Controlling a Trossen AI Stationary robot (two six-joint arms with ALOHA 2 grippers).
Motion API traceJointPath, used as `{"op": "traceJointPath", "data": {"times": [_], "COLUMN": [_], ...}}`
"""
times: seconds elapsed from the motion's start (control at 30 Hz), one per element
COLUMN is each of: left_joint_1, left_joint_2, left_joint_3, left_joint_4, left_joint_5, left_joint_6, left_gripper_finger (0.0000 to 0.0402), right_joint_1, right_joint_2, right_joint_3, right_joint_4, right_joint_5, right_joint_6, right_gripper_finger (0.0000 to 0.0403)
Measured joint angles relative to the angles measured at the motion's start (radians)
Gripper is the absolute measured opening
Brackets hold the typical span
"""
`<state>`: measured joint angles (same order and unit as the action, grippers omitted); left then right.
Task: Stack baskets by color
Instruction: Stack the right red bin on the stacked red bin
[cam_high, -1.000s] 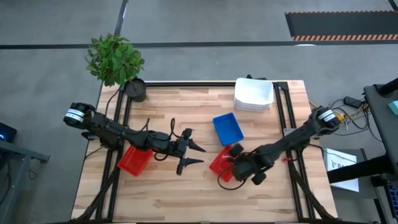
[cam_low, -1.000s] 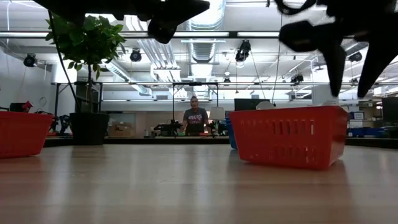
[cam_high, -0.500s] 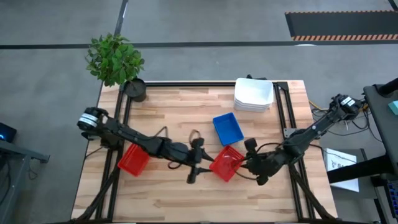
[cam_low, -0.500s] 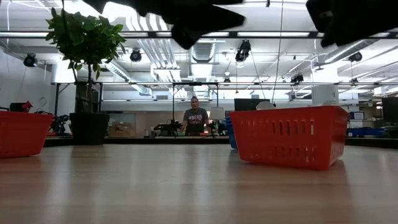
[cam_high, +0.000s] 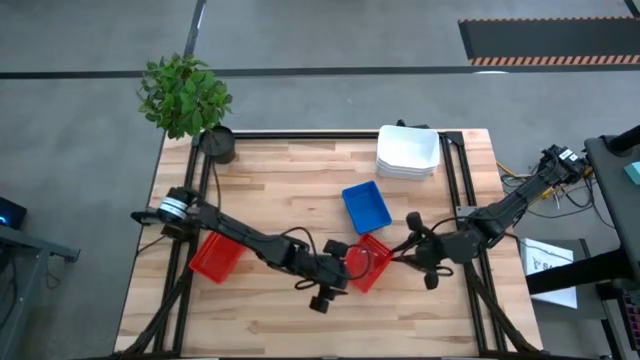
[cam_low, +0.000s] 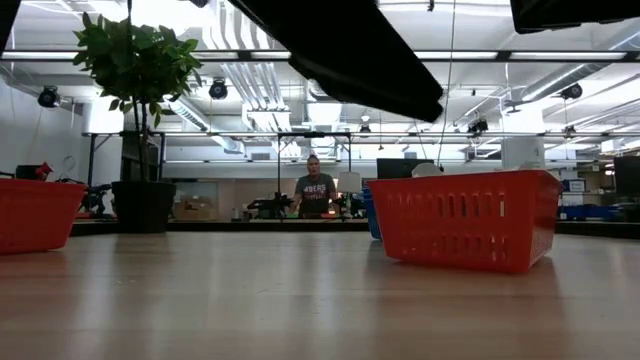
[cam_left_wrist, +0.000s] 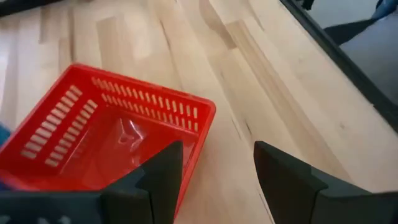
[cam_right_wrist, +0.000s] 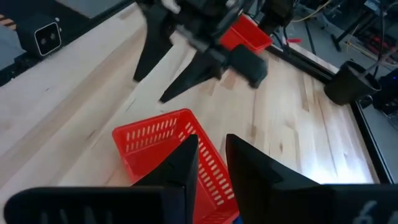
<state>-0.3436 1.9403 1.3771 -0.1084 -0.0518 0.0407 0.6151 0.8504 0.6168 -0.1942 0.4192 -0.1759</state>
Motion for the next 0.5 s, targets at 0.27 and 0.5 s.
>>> {"op": "traceJointPath", "data": {"times": [0.27, 0.5], "left_joint_1": [0.003, 0.021], "left_joint_2": [0.052, 0.054], "left_joint_3": [0.023, -0.005], "left_joint_4": [0.051, 0.121], "left_joint_5": [0.015, 0.024], "left_joint_6": [0.037, 0.037], "left_gripper_finger": [0.0182, 0.0182], "right_joint_1": [0.000, 0.000], "right_joint_2": [-0.008, -0.006], "right_joint_3": [-0.012, -0.014], "right_joint_4": [-0.002, -0.010], "right_joint_5": [0.004, 0.054], "right_joint_6": [0.000, -0.004], "right_gripper_finger": [0.0074, 0.0068]}}
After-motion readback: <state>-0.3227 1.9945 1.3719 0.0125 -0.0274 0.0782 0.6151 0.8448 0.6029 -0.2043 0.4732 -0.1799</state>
